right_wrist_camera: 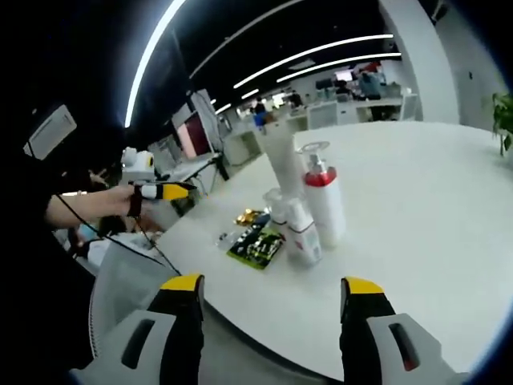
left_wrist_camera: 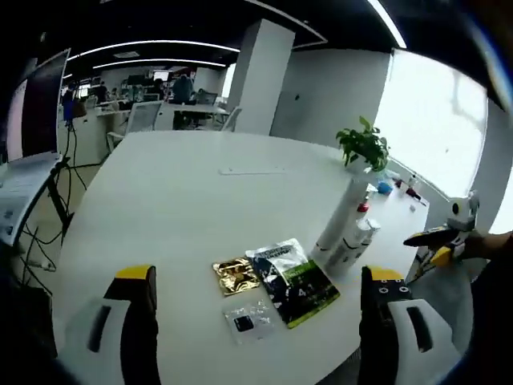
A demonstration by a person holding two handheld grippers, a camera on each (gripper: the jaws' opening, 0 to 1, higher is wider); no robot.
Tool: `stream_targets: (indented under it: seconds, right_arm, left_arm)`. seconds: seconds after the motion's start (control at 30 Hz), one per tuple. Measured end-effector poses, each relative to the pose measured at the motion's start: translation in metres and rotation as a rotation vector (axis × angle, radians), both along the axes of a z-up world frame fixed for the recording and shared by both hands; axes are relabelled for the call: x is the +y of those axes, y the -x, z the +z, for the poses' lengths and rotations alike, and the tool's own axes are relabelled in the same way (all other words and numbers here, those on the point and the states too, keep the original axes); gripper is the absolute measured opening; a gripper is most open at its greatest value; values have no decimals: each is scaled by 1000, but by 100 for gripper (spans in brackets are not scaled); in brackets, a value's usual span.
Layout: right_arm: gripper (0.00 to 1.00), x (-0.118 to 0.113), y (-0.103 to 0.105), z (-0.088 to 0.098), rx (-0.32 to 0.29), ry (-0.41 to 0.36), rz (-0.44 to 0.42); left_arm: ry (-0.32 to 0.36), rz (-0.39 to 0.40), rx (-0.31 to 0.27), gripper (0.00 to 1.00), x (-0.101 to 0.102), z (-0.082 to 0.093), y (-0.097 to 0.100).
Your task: Arrange the skincare products in the storage area until every visible bottle or jar stands upright without overlapping.
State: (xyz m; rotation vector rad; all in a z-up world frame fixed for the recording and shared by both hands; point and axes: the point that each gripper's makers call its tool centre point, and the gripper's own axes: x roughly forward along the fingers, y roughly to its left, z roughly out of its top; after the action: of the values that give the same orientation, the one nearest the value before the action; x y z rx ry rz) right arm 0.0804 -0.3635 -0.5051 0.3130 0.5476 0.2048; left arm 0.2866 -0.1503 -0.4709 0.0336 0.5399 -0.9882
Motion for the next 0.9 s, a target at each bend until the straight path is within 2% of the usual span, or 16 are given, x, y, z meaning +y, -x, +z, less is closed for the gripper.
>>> stream_targets:
  seconds: [0.07, 0.13, 0.23, 0.33, 0.43, 0.5, 0.53, 0.57, 0.7, 0.8, 0.9]
  right_arm:
    - [76, 1, 0, 0, 2, 4, 4]
    - [77, 0, -1, -1, 3, 2, -1]
    - [80, -2, -1, 0, 2, -2, -13]
    - [84, -4, -1, 0, 0, -5, -26]
    - [90, -6, -1, -1, 6, -4, -35]
    - [95, -7, -1, -1, 8, 5, -44]
    - [98, -8, -1, -1, 8, 10, -50]
    - [99, -10, -1, -1, 7, 19, -62]
    - [99, -16, -1, 0, -3, 29, -85]
    - [99, -18, -1, 0, -4, 26, -95]
    - [99, -19, 0, -1, -1, 32, -101]
  left_arm:
    - [-4, 24, -62, 99, 9, 5, 12]
    - [-28, 56, -65, 99, 16, 2, 23]
    - [3, 90, -92, 99, 19, 4, 30]
    - [-1, 73, -124, 99, 17, 0, 36]
    - [-61, 16, -148, 99, 16, -13, 45]
    - [-51, 31, -111, 99, 15, -21, 46]
    - [-29, 46, -101, 99, 13, -18, 48]
    - [-9, 61, -103, 99, 10, -15, 47]
    - [-14, 82, -148, 99, 14, -17, 36]
    - [52, 131, -109, 99, 12, -15, 33]
    - [61, 125, -160, 99, 9, -9, 35]
